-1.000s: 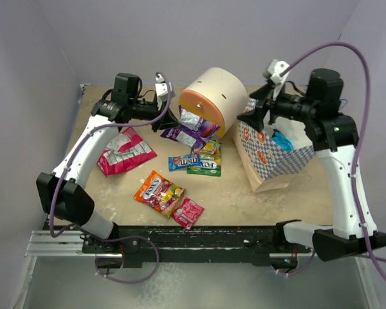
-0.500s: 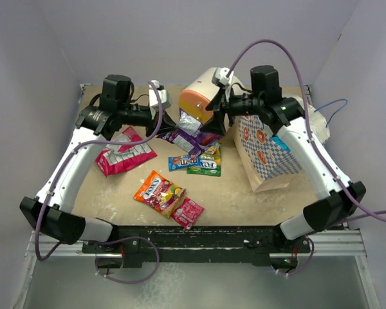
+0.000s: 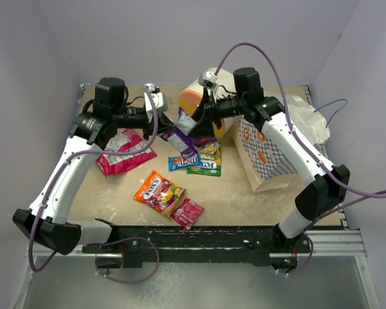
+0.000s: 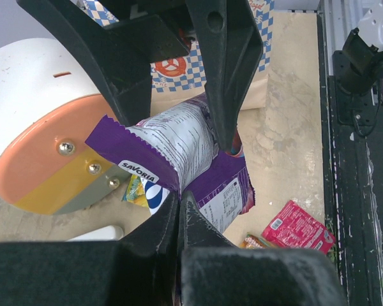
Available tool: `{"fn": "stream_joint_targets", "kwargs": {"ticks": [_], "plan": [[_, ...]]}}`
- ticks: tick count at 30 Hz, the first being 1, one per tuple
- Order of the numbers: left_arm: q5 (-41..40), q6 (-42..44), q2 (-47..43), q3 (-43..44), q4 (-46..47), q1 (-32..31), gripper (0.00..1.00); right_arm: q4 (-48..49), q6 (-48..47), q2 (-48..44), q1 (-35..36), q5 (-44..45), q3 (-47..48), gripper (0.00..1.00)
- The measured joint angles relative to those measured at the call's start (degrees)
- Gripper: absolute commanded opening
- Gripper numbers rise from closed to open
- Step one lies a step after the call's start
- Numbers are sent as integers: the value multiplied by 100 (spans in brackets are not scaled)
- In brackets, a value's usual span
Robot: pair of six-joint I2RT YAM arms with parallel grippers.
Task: Place the snacks into the paper bag
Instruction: Pick up the snack from the center of the board.
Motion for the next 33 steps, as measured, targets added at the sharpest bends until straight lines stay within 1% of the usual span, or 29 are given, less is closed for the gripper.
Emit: {"fn": "stream_joint_targets", "kwargs": {"ticks": [4, 11, 13, 14, 17, 19, 22, 25, 27, 31, 33], "plan": [[-55, -267, 66, -46, 229, -26, 0, 387, 407, 20, 44, -101, -195, 63], [-94, -715, 168, -76, 511, -26, 0, 997, 981, 20, 39, -87, -564, 42], [-111, -780, 168, -118, 608, -26, 8, 1069, 1078, 20, 37, -92, -566, 35], [-120, -802, 164, -142, 671, -24, 11, 1086, 1104, 20, 35, -96, -566, 32], [-162, -863, 162, -199, 787, -20, 21, 1069, 1147, 20, 28, -101, -566, 26], [-188, -909, 160, -232, 855, -20, 26, 1016, 1113, 13, 31, -101, -555, 24], [-195, -938, 160, -247, 872, -20, 37, 815, 942, 7, 31, -55, -470, 21], [-94, -957, 146, -247, 870, 39, 55, 544, 697, -31, 20, 46, -321, 18], [55, -1049, 122, -247, 866, 168, 64, 415, 592, -133, -31, 76, -291, 16], [267, -1235, 17, -243, 872, 531, 76, 267, 492, -455, -227, 127, -229, 14], [315, -1270, -61, -232, 861, 693, 82, 260, 483, -678, -433, 140, -219, 14]]}}
